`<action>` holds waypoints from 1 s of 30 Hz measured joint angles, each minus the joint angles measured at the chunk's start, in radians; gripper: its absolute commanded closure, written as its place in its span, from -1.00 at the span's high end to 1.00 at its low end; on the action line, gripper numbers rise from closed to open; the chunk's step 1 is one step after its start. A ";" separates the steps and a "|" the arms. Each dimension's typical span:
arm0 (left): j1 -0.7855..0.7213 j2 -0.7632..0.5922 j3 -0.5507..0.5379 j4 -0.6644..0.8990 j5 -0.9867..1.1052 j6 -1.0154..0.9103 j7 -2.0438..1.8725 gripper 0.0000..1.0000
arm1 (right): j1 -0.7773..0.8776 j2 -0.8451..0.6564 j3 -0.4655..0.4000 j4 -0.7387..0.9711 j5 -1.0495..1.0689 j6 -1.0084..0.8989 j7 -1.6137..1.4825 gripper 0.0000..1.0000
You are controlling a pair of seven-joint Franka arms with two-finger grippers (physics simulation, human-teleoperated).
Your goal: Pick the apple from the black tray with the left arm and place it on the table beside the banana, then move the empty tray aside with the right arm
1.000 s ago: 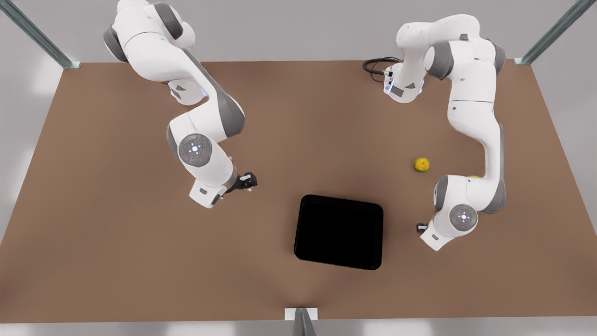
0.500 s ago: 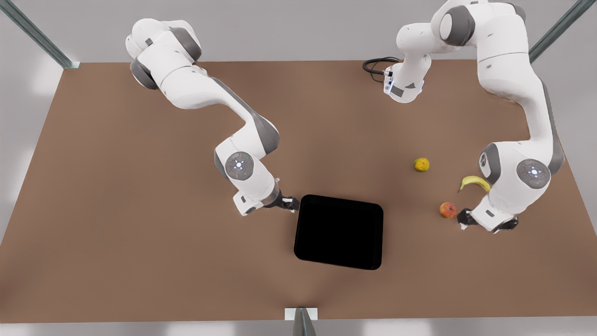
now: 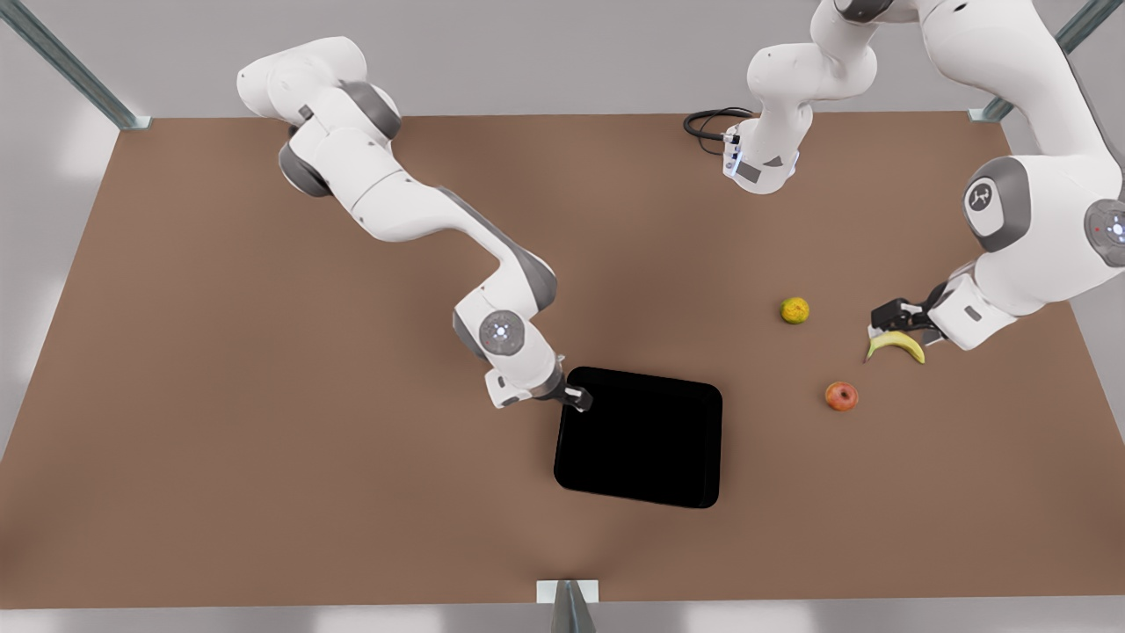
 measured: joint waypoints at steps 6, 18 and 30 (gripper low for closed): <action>0.000 -0.001 -0.002 -0.007 -0.005 -0.024 -0.003 1.00 | -0.013 0.050 -0.009 -0.004 -0.006 0.031 0.002 1.00; 0.000 0.001 -0.003 -0.008 -0.006 -0.034 -0.007 1.00 | -0.016 0.125 -0.010 0.006 -0.007 0.129 -0.045 0.70; -0.001 0.001 -0.006 -0.008 -0.006 -0.034 -0.009 1.00 | -0.019 0.130 -0.002 0.010 -0.004 0.162 -0.092 -0.36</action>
